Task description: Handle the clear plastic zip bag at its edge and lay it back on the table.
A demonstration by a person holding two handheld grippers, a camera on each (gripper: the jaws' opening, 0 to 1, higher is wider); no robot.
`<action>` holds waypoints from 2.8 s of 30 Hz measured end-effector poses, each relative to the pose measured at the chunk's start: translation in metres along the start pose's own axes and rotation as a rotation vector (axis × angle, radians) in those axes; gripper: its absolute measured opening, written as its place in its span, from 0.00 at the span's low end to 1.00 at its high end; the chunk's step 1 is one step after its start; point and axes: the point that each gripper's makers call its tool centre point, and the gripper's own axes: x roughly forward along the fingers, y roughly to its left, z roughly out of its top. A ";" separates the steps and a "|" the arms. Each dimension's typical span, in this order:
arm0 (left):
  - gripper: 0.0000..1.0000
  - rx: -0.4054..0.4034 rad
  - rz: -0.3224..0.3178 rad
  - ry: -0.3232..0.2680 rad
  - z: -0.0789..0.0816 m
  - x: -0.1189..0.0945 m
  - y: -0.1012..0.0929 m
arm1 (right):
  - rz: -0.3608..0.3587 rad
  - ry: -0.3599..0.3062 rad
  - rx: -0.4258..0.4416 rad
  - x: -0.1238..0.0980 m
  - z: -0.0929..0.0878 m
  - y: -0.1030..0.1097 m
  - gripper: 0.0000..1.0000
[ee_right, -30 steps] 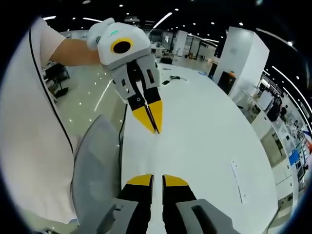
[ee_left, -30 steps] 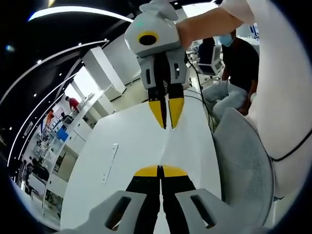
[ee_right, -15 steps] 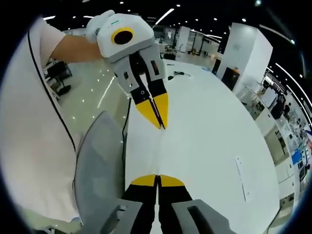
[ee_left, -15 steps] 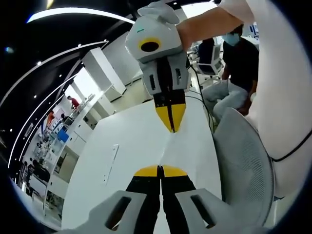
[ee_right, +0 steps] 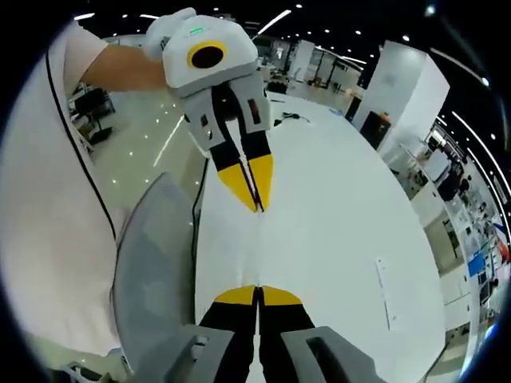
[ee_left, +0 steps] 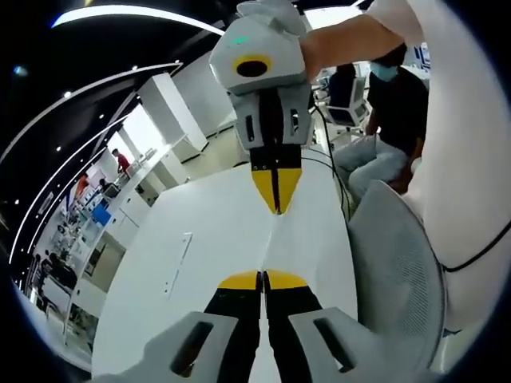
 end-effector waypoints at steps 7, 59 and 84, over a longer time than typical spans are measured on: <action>0.13 0.009 -0.002 -0.027 0.015 0.003 -0.003 | -0.013 0.016 -0.008 0.003 0.001 -0.001 0.00; 0.00 0.051 -0.198 0.108 0.017 0.027 -0.056 | -0.078 0.031 -0.035 0.014 0.014 -0.008 0.00; 0.00 0.015 -0.279 0.101 0.019 0.025 -0.085 | -0.202 0.004 0.044 0.005 0.013 -0.033 0.00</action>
